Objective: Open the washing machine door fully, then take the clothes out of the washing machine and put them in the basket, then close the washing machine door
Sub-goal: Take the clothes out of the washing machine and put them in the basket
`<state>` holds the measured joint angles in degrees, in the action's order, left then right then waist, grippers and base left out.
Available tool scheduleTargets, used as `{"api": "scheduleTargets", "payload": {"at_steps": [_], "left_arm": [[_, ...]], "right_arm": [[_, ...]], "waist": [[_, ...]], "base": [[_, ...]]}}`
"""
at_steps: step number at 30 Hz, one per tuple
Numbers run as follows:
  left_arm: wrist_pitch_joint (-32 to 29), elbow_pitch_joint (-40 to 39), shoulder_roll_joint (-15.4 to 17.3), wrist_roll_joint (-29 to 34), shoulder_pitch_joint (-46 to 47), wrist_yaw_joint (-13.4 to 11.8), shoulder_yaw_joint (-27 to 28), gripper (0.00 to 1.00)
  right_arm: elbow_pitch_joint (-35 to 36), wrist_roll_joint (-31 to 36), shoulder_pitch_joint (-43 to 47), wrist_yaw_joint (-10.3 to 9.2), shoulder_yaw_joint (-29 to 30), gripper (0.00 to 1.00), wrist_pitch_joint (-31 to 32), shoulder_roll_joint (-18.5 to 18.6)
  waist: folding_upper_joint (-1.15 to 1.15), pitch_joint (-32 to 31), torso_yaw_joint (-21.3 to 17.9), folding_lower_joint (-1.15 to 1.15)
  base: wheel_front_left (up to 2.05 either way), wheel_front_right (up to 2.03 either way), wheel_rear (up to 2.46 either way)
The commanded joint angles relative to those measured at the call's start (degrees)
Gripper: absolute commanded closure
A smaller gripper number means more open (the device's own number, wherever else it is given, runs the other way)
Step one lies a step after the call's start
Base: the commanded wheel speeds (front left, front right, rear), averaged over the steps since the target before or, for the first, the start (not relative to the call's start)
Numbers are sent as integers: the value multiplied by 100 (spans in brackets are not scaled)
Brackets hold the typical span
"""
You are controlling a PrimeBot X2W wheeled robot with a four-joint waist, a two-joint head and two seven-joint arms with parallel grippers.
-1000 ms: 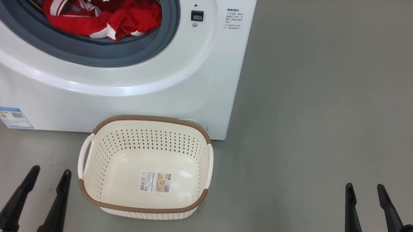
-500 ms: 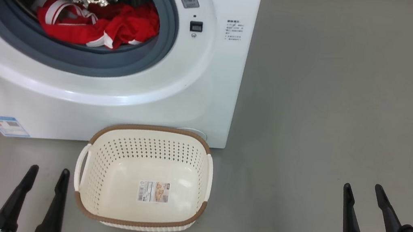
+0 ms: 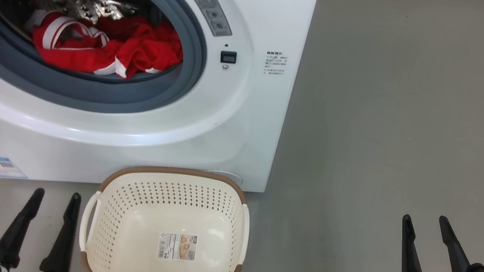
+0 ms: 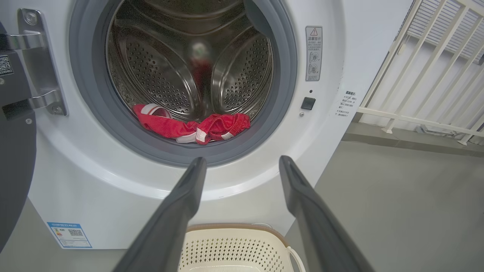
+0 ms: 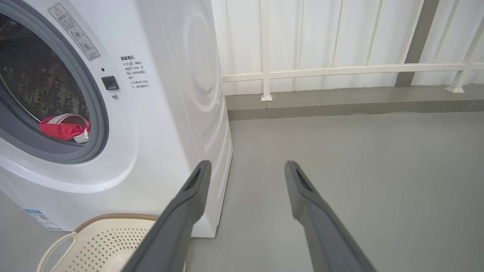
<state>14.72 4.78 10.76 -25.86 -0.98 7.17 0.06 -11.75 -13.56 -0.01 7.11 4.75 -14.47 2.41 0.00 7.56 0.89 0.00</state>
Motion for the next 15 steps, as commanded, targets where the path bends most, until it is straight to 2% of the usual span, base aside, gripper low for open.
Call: {"api": "scheduleTargets", "payload": {"at_steps": [1,5,15], "left_arm": [[28,-84,152,-2,189,32,188,0],[28,-37,139,42,234,32,203,0],[28,-19,119,51,247,32,178,0]], "right_arm": [[122,-51,-120,37,-149,0,-52,47],[125,-53,-139,37,-156,0,-52,47],[108,-46,-143,37,-169,0,-52,47]], "waist": [[0,2,3,0],[0,34,15,0],[0,43,38,0]], "base": [[82,-82,0],[47,-47,0],[1,-1,0]]}}
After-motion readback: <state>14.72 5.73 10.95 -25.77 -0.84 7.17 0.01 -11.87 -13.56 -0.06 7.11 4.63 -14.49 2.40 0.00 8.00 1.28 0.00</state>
